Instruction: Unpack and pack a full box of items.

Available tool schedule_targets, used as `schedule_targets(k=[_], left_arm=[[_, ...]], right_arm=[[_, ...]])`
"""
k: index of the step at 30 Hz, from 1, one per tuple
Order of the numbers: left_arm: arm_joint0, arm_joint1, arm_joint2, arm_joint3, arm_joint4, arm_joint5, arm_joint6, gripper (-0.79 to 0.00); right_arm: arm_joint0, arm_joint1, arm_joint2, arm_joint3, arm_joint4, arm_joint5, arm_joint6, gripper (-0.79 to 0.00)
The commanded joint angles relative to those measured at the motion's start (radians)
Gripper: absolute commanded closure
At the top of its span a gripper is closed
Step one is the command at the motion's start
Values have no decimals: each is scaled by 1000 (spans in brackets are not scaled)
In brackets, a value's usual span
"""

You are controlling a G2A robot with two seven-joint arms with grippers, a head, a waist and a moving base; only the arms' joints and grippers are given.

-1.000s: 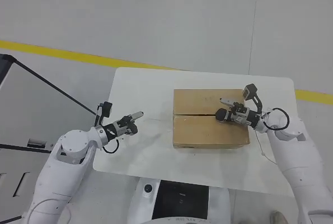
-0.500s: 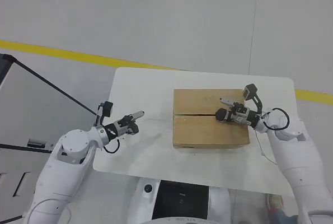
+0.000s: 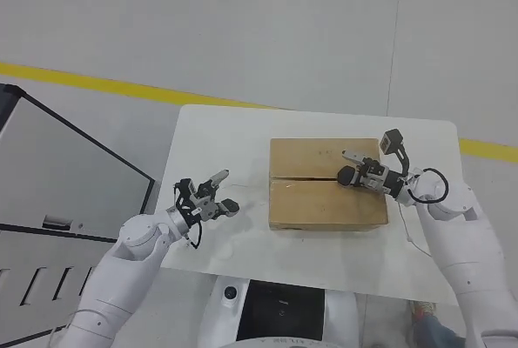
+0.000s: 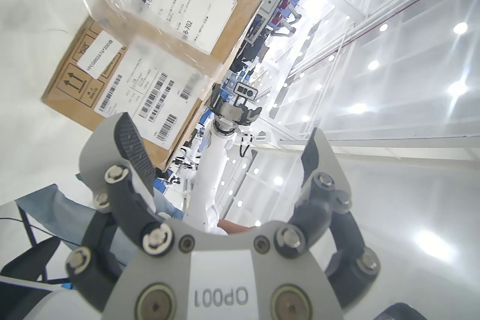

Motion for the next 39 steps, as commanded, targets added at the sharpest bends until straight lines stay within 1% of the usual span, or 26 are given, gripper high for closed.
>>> schedule_targets(k=[1, 3, 5, 7, 8, 10, 11, 17, 19, 21, 24, 28, 32, 36, 39], left_arm=[[0, 0, 0, 0, 9, -1, 1, -785], [1, 0, 1, 4, 13, -1, 8, -785], [3, -4, 15, 11, 23, -18, 51, -785], [16, -14, 45, 19, -6, -49, 98, -785], [19, -19, 54, 21, -21, -80, 119, -785], [38, -33, 76, 28, -110, -122, 182, -785], [42, -37, 91, 24, -113, -138, 200, -785], [44, -38, 99, 21, -107, -138, 198, -785], [39, -40, 99, 23, -79, -166, 224, -785], [23, -51, 116, 60, -117, -192, 290, -785], [-24, -72, 190, 127, -52, -254, 380, -785], [-86, -101, 265, 225, -64, -303, 432, -785], [-117, -121, 304, 284, -63, -351, 473, -785], [-143, -141, 331, 336, -65, -397, 532, -785], [-163, -154, 347, 369, -57, -420, 556, -785]], right_arm=[[0, 0, 0, 0, 0, 0, 0, -785], [0, 0, 0, 0, 0, 0, 0, -785], [0, 0, 0, 0, 0, 0, 0, -785], [0, 0, 0, 0, 0, 0, 0, -785], [0, 0, 0, 0, 0, 0, 0, -785], [0, 0, 0, 0, 0, 0, 0, -785], [0, 0, 0, 0, 0, 0, 0, -785], [0, 0, 0, 0, 0, 0, 0, -785], [0, 0, 0, 0, 0, 0, 0, -785], [0, 0, 0, 0, 0, 0, 0, -785], [0, 0, 0, 0, 0, 0, 0, -785], [0, 0, 0, 0, 0, 0, 0, -785], [0, 0, 0, 0, 0, 0, 0, -785], [0, 0, 0, 0, 0, 0, 0, -785], [0, 0, 0, 0, 0, 0, 0, -785]])
